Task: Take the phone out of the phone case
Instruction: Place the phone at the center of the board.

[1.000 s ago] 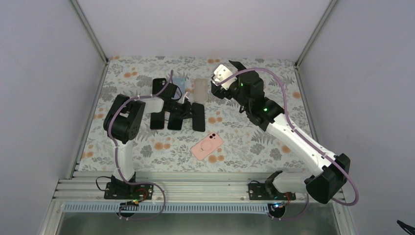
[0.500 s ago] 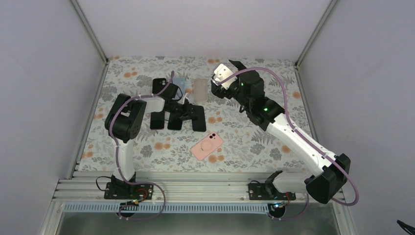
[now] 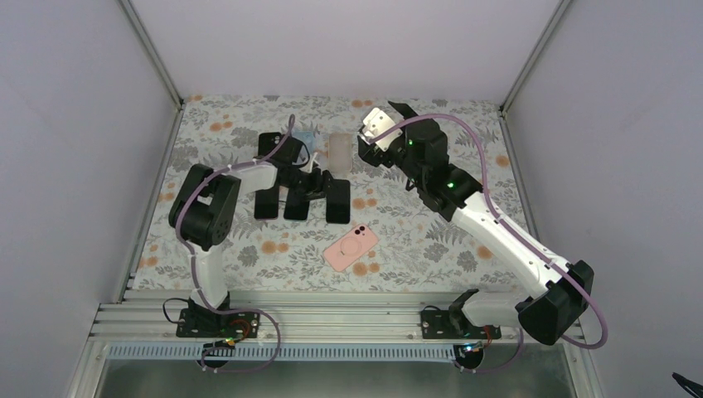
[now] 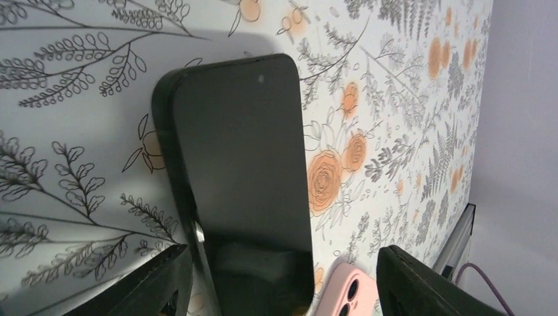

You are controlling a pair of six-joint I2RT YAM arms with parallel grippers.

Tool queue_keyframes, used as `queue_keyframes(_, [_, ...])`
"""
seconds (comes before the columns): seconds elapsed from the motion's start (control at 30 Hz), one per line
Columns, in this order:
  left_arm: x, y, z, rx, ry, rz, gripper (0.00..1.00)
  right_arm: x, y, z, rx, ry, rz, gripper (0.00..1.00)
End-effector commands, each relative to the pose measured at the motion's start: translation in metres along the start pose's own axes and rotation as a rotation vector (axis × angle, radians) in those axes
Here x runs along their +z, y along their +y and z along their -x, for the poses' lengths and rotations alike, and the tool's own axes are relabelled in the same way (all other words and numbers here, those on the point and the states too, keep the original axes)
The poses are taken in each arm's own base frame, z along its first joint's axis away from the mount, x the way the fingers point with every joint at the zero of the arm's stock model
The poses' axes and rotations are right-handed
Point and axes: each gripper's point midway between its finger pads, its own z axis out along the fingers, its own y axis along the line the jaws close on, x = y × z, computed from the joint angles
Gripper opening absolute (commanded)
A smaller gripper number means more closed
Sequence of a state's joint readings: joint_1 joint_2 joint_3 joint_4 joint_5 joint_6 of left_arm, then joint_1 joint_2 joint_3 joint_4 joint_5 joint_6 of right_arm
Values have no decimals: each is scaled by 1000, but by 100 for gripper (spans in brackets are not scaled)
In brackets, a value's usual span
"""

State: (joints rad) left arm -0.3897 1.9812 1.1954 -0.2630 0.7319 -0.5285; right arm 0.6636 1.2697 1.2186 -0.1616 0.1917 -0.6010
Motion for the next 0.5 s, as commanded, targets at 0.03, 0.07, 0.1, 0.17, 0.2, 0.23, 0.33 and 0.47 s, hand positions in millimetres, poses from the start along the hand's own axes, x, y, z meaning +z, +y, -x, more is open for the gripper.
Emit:
queue_keyframes(0.03, [-23, -19, 8, 110, -80, 53, 72, -8, -16, 10, 60, -33, -16, 99])
queue_keyframes(0.07, [-26, -21, 7, 125, -93, 64, 73, -9, -18, 11, 76, -39, -7, 99])
queue_keyframes(0.1, [-29, -21, 6, 133, -102, 78, 77, -10, -20, 12, 94, -44, 0, 99])
queue_keyframes(0.17, [-35, -20, 4, 149, -122, 102, 97, -13, -25, 13, 126, -55, 11, 99])
queue_keyframes(0.2, [-38, -19, 0, 153, -126, 110, 100, -14, -28, 14, 142, -59, 14, 99])
queue_keyframes(0.23, [-42, -21, -1, 170, -136, 111, 100, -16, -31, 15, 156, -64, 17, 99])
queue_keyframes(0.33, [-49, -30, -6, 227, -153, 114, 100, -21, -42, 15, 196, -77, 18, 99])
queue_keyframes(0.47, [-54, -46, -23, 348, -147, 130, 100, -28, -50, 12, 238, -89, 22, 99])
